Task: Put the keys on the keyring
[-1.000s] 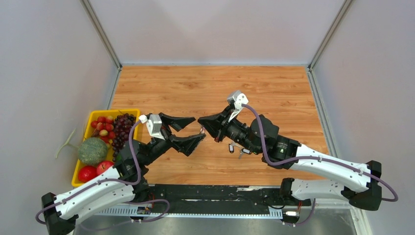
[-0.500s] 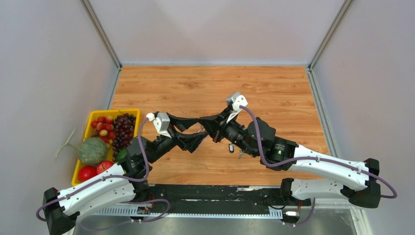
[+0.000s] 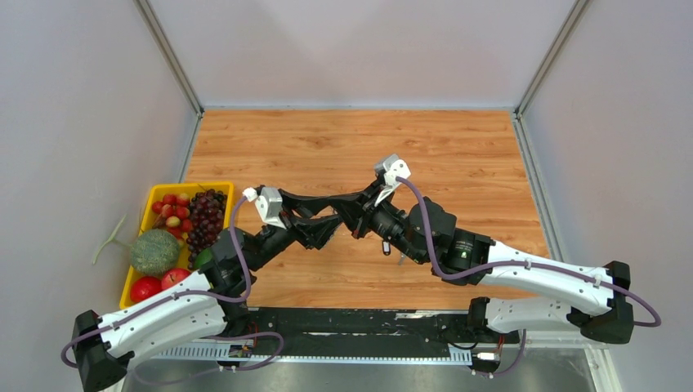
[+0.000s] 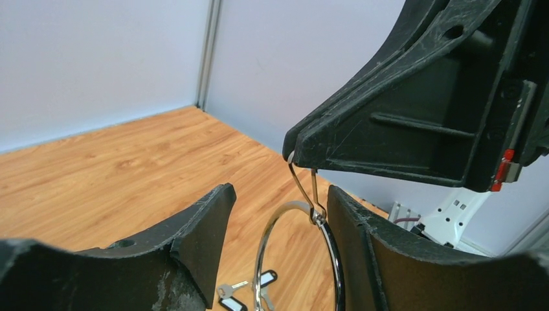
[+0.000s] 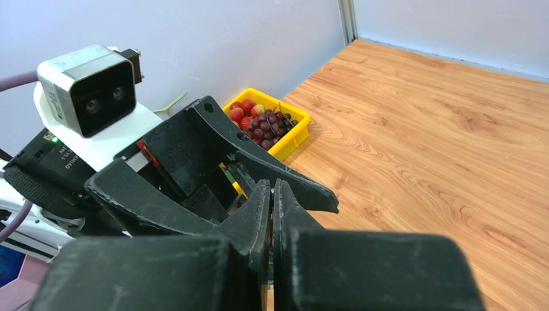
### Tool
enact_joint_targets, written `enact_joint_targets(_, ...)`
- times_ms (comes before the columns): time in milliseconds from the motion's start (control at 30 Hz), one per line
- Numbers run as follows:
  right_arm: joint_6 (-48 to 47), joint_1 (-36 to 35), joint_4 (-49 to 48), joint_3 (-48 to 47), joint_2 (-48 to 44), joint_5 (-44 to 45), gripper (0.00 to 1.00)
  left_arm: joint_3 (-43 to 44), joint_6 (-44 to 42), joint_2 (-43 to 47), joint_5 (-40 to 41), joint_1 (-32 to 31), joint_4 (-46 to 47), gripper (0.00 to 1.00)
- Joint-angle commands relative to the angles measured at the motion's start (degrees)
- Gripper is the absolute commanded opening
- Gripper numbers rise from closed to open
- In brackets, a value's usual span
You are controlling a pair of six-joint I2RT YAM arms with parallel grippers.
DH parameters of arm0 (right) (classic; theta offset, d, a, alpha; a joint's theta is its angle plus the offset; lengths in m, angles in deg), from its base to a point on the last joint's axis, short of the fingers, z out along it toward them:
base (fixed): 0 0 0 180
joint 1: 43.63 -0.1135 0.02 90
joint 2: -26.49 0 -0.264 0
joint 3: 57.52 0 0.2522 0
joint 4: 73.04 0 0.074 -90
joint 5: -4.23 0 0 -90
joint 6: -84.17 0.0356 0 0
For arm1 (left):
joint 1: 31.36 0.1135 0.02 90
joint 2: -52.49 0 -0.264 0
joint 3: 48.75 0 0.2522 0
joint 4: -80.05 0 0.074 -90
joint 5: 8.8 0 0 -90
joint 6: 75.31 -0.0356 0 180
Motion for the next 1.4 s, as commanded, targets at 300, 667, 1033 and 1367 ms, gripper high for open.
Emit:
enact_joint_targets(300, 0.86, -1.39, -2.04, -3.67, 0.46, 1.85, 0.00, 1.77, -2.06, -0.63, -1.48, -0.13, 2.75, 0.34)
enact_joint_targets(667, 0.32, -1.38, 4.92, -5.08, 0.34, 1.71, 0.10, 2.13, -2.72, 0.25, 0.32, -0.13, 0.02, 0.00)
enact_joint_targets(1033, -3.11, -1.28, 19.66, -14.07, 1.63, -2.51, 0.39, 0.85, -4.09, 1.79, 0.18, -0.11, -4.02, 0.00)
enact_joint_targets(1367, -8.02, 1.79, 32.36, -22.19, 4.35, -14.15, 0.34, 0.07, -4.99, 5.04, -8.47, -0.16, -9.72, 0.00)
